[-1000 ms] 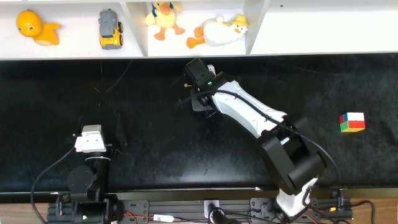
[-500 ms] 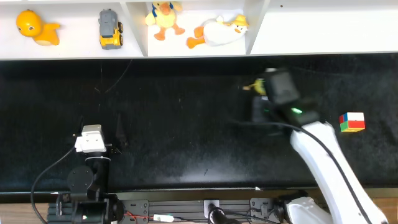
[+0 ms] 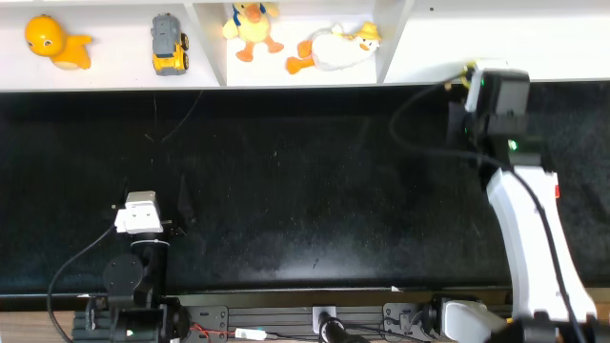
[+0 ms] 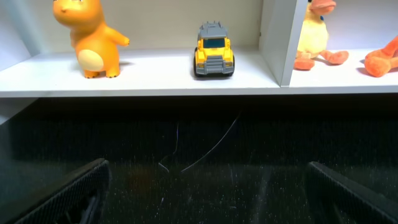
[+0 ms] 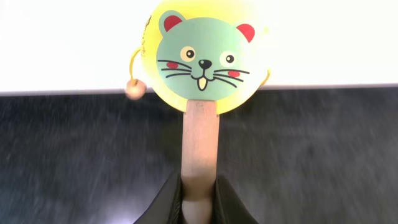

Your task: Store Toys

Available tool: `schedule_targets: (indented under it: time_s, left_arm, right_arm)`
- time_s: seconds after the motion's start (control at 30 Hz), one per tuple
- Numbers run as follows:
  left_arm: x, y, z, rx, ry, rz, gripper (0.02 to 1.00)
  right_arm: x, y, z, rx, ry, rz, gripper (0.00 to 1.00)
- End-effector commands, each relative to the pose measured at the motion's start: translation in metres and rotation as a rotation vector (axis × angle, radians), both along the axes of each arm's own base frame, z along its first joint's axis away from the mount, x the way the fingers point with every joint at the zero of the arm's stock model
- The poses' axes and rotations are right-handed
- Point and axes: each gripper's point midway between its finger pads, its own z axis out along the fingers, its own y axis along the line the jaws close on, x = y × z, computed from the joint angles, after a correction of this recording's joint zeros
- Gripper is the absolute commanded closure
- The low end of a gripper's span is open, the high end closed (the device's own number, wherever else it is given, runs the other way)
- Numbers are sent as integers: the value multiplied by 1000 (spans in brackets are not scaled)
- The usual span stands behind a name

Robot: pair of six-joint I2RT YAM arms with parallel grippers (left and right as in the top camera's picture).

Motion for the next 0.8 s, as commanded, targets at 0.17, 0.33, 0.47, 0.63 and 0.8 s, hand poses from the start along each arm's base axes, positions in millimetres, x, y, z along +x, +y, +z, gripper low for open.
schedule_targets:
  time_s: [0.17, 0.33, 0.47, 0.63, 0.8]
  left_arm:
    - [0, -2, 1, -7, -7, -7, 20]
    - [0, -2, 1, -7, -7, -7, 20]
    - [0, -2, 1, -7, -7, -7, 20]
    - [0, -2, 1, -7, -7, -7, 20]
    - [0, -2, 1, -7, -7, -7, 20]
  right_arm:
    - [82, 30, -13, 83, -53, 155, 915]
    - [116, 44, -17, 99, -95, 188, 899]
    - [140, 66, -25, 144, -111, 199, 890]
    - [138, 77, -33, 156, -88, 208, 689]
    - [125, 75, -30, 183, -51, 174, 332]
